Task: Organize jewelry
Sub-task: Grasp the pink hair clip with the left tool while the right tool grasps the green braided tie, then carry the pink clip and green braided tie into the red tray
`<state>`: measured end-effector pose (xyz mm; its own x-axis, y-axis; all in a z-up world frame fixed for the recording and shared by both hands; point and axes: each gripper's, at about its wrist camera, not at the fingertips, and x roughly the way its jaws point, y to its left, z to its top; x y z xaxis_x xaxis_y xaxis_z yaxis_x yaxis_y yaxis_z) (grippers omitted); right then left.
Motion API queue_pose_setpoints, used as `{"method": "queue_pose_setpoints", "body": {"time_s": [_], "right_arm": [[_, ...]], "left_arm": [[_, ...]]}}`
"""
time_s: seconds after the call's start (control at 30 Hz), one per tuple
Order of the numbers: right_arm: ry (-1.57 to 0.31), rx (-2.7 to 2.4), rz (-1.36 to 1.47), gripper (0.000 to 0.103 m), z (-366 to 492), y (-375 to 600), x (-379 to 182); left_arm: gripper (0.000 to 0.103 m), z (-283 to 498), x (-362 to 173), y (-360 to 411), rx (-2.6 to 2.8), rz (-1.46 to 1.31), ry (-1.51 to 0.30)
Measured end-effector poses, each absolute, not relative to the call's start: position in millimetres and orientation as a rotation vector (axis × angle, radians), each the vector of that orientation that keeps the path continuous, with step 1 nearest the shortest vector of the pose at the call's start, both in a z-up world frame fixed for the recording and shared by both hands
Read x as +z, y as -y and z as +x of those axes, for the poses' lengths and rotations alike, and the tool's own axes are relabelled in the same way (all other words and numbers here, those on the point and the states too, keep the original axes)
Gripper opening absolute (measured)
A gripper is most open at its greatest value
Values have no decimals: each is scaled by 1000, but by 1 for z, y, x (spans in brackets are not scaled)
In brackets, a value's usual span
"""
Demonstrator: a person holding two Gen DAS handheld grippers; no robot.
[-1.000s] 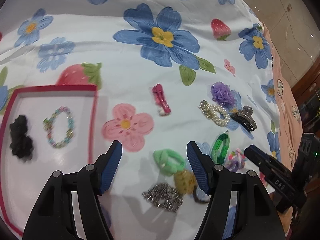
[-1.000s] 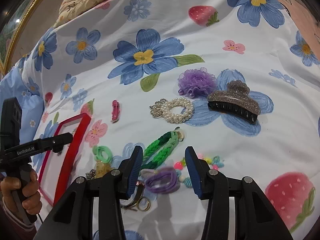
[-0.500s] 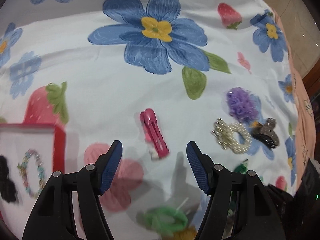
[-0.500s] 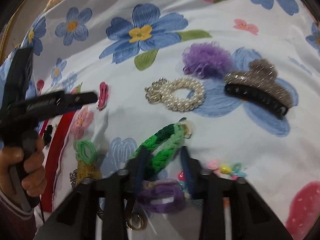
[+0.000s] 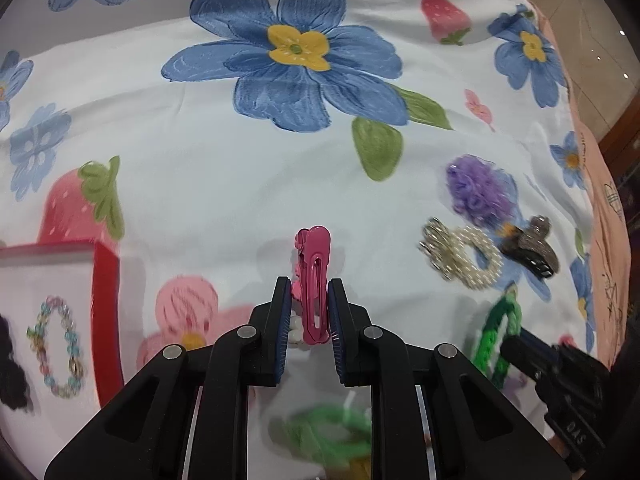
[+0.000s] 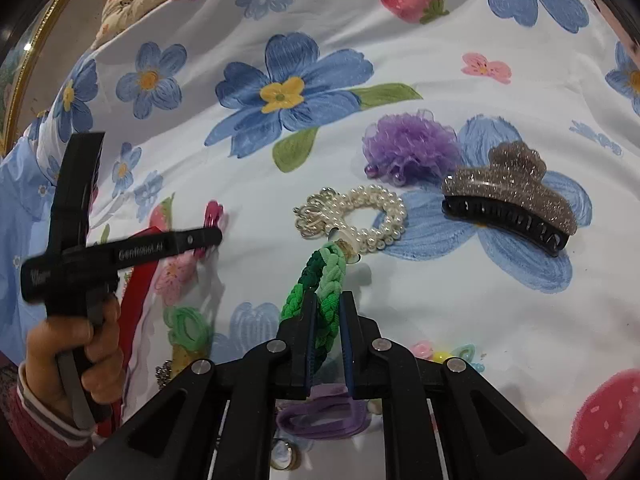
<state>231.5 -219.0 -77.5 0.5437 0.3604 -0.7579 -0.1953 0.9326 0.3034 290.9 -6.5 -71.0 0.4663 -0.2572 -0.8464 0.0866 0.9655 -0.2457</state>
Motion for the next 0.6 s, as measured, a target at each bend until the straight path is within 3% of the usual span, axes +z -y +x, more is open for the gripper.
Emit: {"method": "queue_pose_setpoints", "body": {"time_s": [0.6], "right_arm": [[-900, 417, 171, 11, 205, 187, -48]], "left_arm": [[16, 200, -29, -23, -195, -226, -995]]}}
